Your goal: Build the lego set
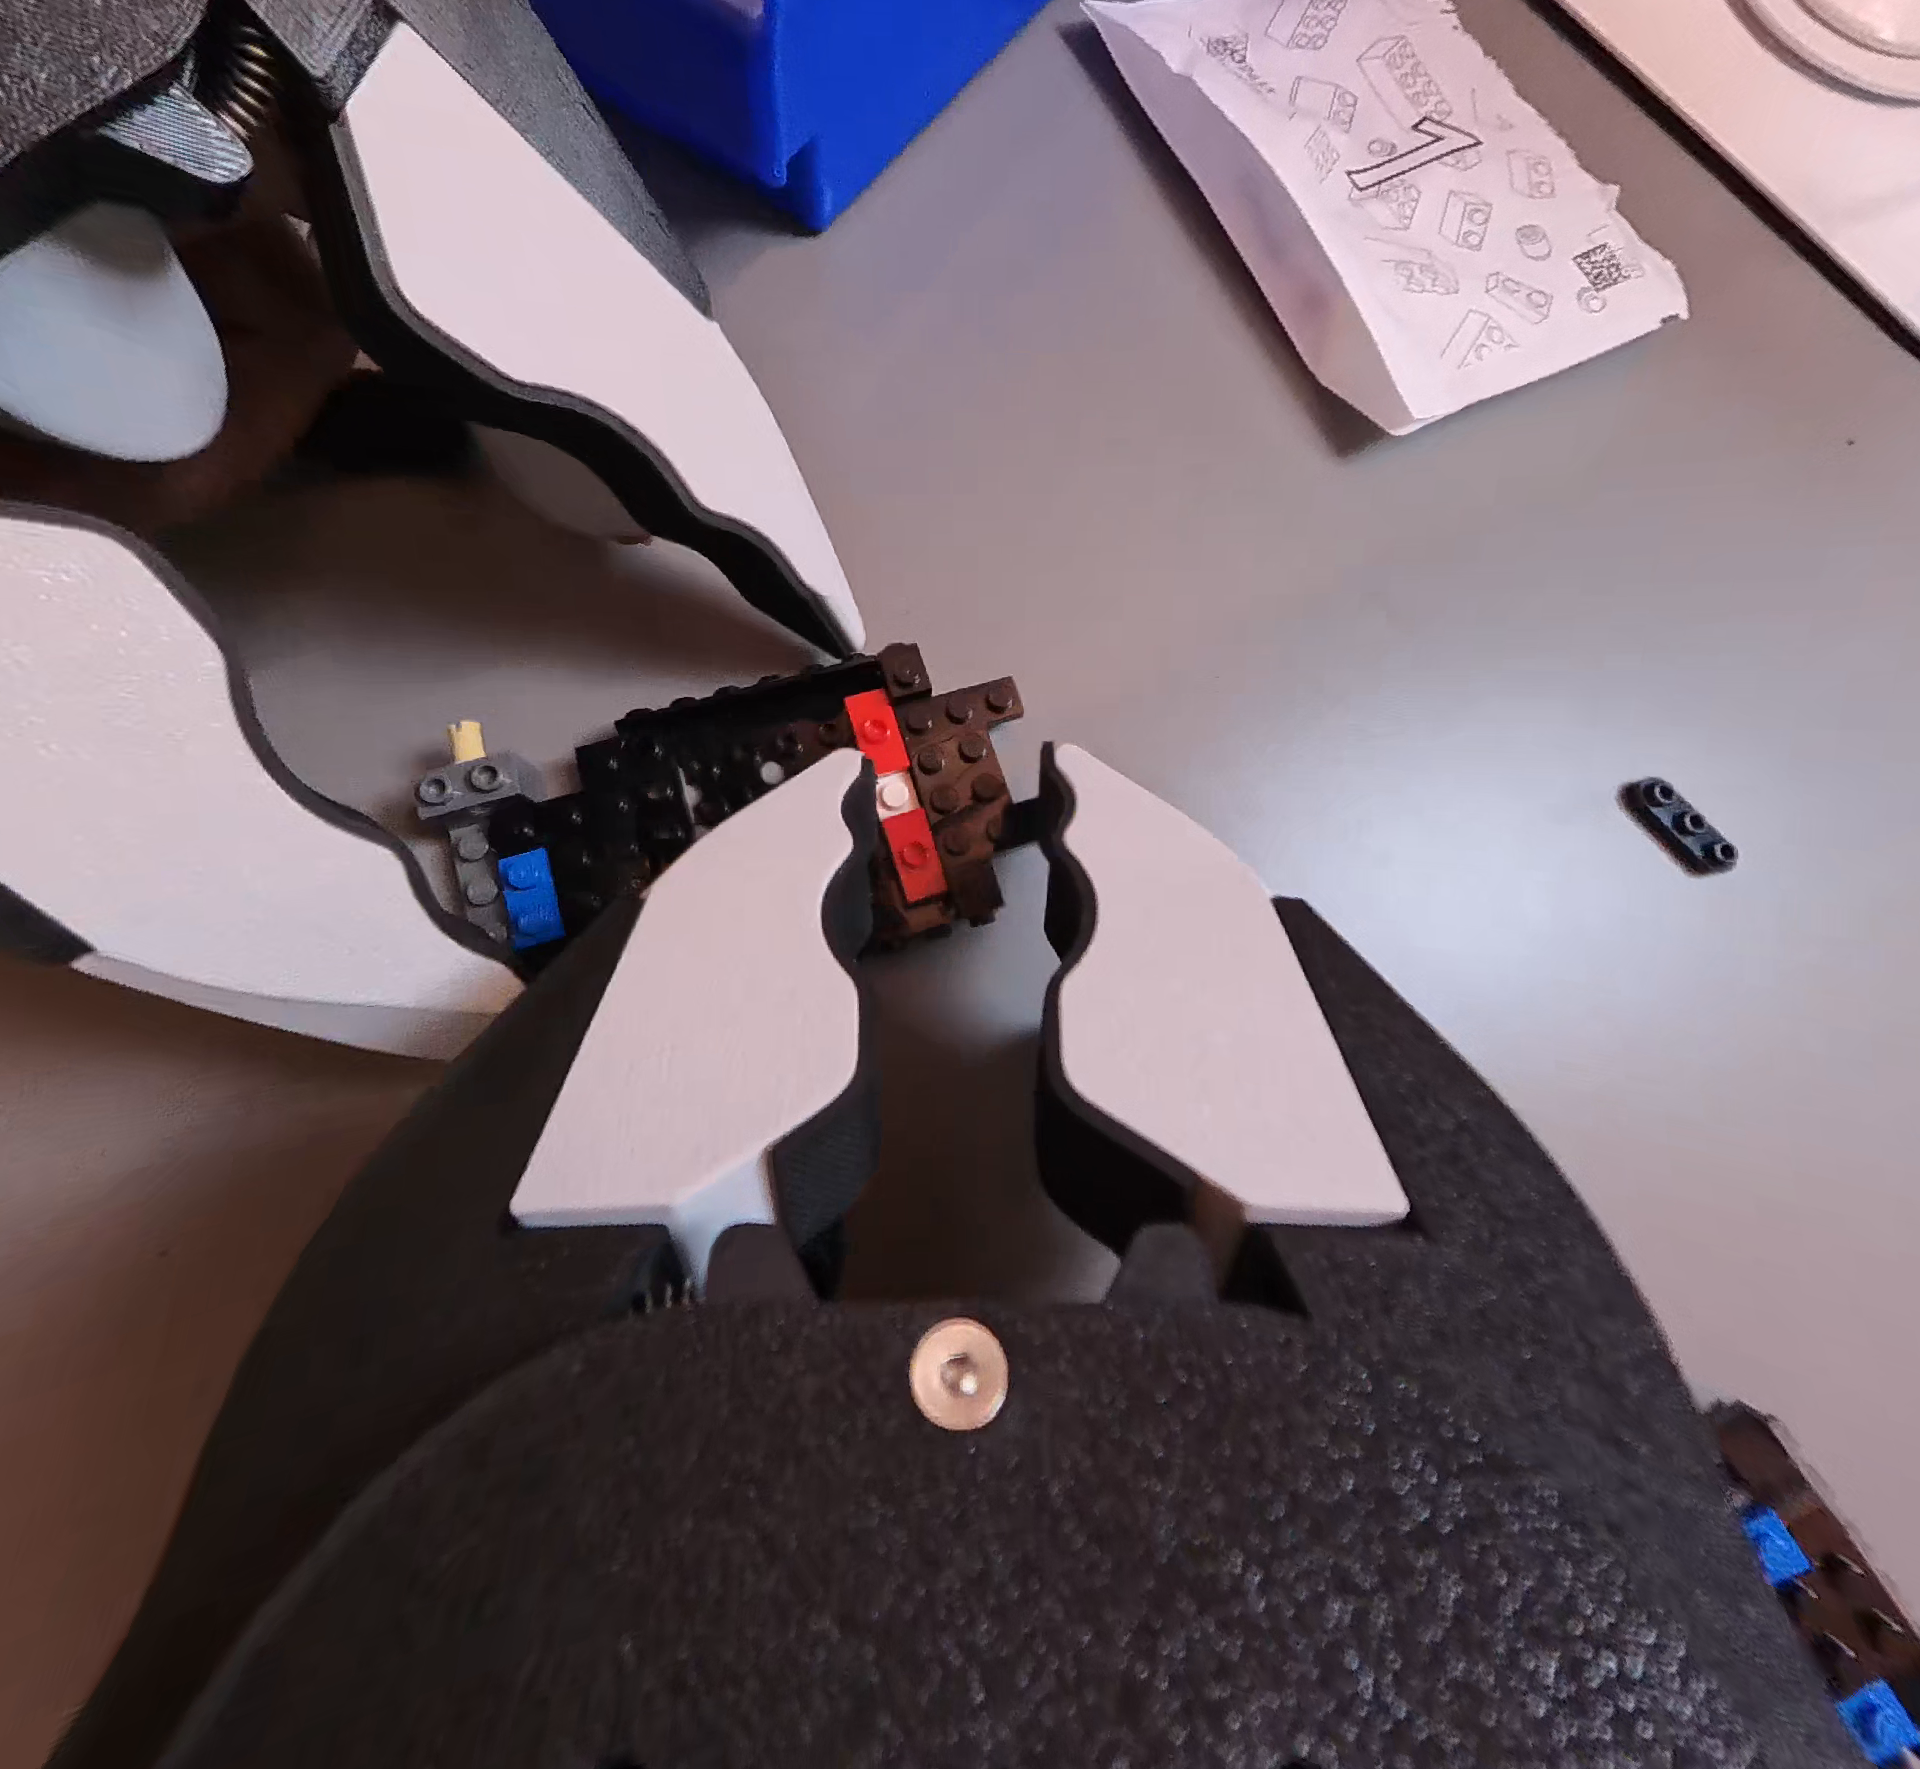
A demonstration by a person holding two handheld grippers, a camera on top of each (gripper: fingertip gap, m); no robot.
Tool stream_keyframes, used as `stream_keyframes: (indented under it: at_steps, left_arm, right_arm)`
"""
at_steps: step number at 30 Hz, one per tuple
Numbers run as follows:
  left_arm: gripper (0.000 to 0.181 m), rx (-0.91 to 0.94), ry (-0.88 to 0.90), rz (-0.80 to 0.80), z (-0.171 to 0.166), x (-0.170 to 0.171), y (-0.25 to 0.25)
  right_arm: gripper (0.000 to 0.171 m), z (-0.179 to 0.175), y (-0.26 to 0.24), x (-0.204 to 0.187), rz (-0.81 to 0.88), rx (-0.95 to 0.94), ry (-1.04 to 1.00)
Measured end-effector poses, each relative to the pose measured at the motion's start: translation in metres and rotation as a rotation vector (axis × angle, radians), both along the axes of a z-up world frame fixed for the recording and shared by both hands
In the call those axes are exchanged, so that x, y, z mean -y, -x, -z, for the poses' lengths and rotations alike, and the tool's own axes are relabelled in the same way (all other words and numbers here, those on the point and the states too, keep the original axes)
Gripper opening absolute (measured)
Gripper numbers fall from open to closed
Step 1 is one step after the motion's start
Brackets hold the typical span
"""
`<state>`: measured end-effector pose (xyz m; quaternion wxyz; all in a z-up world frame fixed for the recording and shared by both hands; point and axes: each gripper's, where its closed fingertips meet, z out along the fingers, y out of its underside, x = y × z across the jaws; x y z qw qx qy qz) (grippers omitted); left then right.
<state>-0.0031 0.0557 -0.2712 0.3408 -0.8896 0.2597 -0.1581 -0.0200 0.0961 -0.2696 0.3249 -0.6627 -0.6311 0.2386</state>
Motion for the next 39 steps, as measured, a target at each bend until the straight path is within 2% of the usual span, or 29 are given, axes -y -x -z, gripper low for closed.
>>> stream_keyframes:
  at_steps: [5,7,10,11,15,20,22,24,25,33,34,35,37,39]
  left_arm:
    - [0.079,0.048,0.045,-0.006,0.002,0.002,-0.002]
    - [0.074,0.074,0.052,0.014,0.003,0.003,-0.003]
    - [0.070,0.041,0.039,0.042,0.004,0.003,-0.002]
    - [0.070,0.033,0.032,0.050,0.005,0.002,-0.003]
    - [0.077,0.056,0.048,0.066,0.003,0.005,-0.008]
    - [0.085,0.027,0.063,-0.017,0.004,-0.002,-0.008]
    - [0.082,-0.023,0.048,-0.031,0.007,-0.005,-0.009]
    - [0.069,-0.075,0.012,-0.043,0.009,-0.009,-0.005]
    - [0.068,-0.071,-0.003,-0.029,0.009,-0.009,-0.006]
    - [0.070,-0.085,-0.028,0.000,0.010,-0.009,-0.006]
    - [0.067,-0.083,-0.028,0.007,0.010,-0.009,-0.006]
    - [0.066,-0.080,-0.030,0.019,0.010,-0.008,-0.007]
    - [0.066,-0.075,-0.033,0.017,0.010,-0.008,-0.007]
    - [0.066,-0.068,-0.030,0.021,0.010,-0.007,-0.007]
  right_arm:
    - [0.032,-0.002,0.000,0.003,-0.047,-0.008,-0.034]
    - [0.034,-0.005,0.003,0.004,-0.065,-0.020,-0.014]
    - [0.040,0.006,0.000,0.006,-0.084,0.051,0.030]
    - [0.037,0.005,0.001,0.004,-0.076,0.045,0.027]
    - [0.032,0.004,0.000,0.002,-0.057,0.059,0.008]
    - [0.031,0.002,0.001,0.005,-0.012,0.071,-0.040]
    - [0.029,0.001,0.002,0.008,-0.003,0.067,-0.078]
    - [0.030,0.001,-0.001,0.007,0.001,0.066,-0.095]
    - [0.030,0.000,-0.001,0.007,0.001,0.065,-0.095]
    - [0.029,-0.004,-0.004,0.008,-0.027,0.040,0.122]
    - [0.006,-0.014,-0.002,0.015,-0.060,-0.028,0.238]
    - [0.006,-0.011,-0.005,0.013,-0.047,-0.023,0.316]
    - [0.007,-0.009,-0.009,0.008,-0.053,-0.004,0.267]
    - [0.007,-0.019,-0.007,0.010,-0.056,-0.079,0.325]
